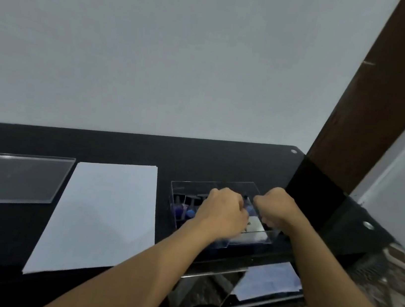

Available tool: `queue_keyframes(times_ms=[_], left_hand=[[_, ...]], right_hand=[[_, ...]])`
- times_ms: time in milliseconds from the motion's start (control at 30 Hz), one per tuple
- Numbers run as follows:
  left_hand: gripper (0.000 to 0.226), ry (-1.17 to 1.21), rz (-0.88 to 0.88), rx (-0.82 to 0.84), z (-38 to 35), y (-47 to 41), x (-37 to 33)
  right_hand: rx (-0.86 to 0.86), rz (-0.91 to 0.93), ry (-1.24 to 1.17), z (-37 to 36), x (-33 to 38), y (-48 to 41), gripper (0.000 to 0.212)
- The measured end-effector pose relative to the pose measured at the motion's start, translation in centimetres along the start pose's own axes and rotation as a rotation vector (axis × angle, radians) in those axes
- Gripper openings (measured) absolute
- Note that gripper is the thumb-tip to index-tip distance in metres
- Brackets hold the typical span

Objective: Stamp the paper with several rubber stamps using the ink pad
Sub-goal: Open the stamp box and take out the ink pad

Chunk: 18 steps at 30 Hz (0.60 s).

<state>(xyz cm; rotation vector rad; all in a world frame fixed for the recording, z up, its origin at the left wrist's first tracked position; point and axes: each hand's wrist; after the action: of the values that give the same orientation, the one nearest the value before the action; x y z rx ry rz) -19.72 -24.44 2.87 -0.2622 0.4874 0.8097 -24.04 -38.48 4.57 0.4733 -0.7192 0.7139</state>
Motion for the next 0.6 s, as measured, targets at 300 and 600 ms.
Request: queue_keyframes(times_ms=[300,600], left_hand=[[0.041,-0.299,0.025,0.180,-3.9,-2.0,0.0],[0.065,-0.408,-0.106,0.299,-4.0,-1.6,1.5]], right_hand=[[0.141,-0.036,0.184,-1.3,-0.1,-1.1,0.014],[0.112,-0.048,0.291,-3.3,-0.3,-1.9,0.035]])
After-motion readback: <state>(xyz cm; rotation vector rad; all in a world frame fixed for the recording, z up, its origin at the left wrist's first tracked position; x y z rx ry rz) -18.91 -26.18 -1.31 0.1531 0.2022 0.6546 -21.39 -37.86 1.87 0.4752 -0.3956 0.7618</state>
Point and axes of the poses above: each hand's wrist, its own y-axis away from the middle knuckle, its own z-axis out of the back of the hand, x = y × z, and after that the axes turned 9 degrees about -y, right-handed
